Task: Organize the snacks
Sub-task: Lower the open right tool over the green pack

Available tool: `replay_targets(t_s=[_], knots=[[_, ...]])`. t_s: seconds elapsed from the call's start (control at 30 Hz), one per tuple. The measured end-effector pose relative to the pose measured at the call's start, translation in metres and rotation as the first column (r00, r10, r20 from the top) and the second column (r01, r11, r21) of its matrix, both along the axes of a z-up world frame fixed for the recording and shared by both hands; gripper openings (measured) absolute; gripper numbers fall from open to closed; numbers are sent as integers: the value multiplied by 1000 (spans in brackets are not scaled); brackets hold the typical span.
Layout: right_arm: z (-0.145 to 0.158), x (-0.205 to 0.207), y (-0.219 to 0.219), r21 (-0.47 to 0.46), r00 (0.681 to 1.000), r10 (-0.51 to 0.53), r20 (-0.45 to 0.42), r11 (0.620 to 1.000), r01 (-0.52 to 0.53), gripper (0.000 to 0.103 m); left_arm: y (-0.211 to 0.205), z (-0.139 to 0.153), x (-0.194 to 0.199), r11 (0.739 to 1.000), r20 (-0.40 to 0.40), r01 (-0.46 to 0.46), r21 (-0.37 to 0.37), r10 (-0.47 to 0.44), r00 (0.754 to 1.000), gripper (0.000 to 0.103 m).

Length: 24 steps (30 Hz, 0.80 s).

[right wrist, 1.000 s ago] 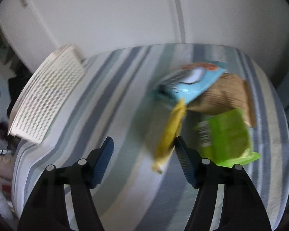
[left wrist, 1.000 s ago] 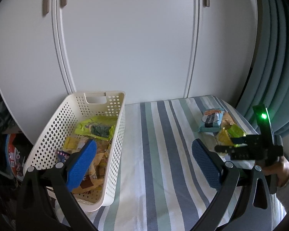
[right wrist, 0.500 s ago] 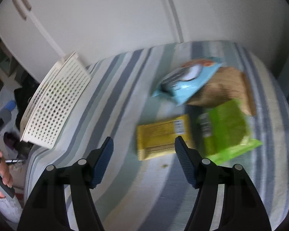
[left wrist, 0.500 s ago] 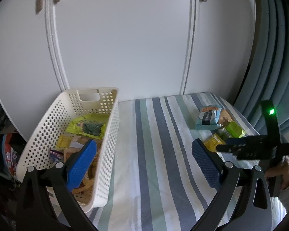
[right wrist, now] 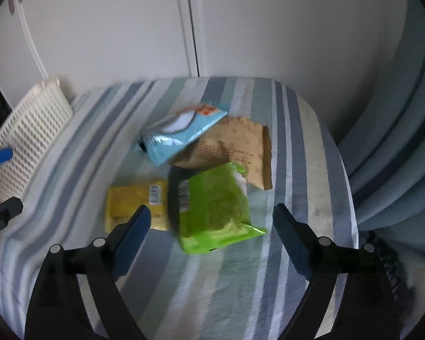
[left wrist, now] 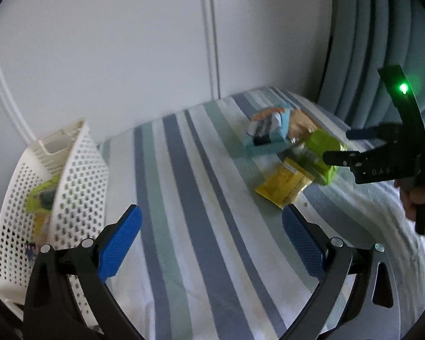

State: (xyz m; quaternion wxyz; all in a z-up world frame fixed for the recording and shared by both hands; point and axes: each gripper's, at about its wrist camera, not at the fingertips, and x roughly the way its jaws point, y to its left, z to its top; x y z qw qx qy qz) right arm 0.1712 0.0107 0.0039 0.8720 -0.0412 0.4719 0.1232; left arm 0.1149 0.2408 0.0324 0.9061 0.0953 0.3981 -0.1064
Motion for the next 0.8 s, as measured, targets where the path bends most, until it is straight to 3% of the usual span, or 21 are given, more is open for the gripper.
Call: replay_targets(t_s=[0.2, 0.33, 0.53, 0.8], knots=[[-22, 18, 10, -79, 995, 53, -83, 995, -60, 87, -14, -13, 10, 999, -31, 28, 32, -27, 999, 100], [-30, 26, 13, -74, 991, 55, -119, 995, -65, 67, -23, -23, 18, 998, -56, 43, 53, -40, 998, 100], [-28, 18, 6, -38, 993, 30, -116, 999, -35, 66, -42, -38, 32, 993, -95, 98, 65, -91, 991, 100], [-29, -2, -19, 53, 992, -26, -123, 998, 32, 66, -72, -58, 61, 974, -184, 223, -33, -225, 957, 100]])
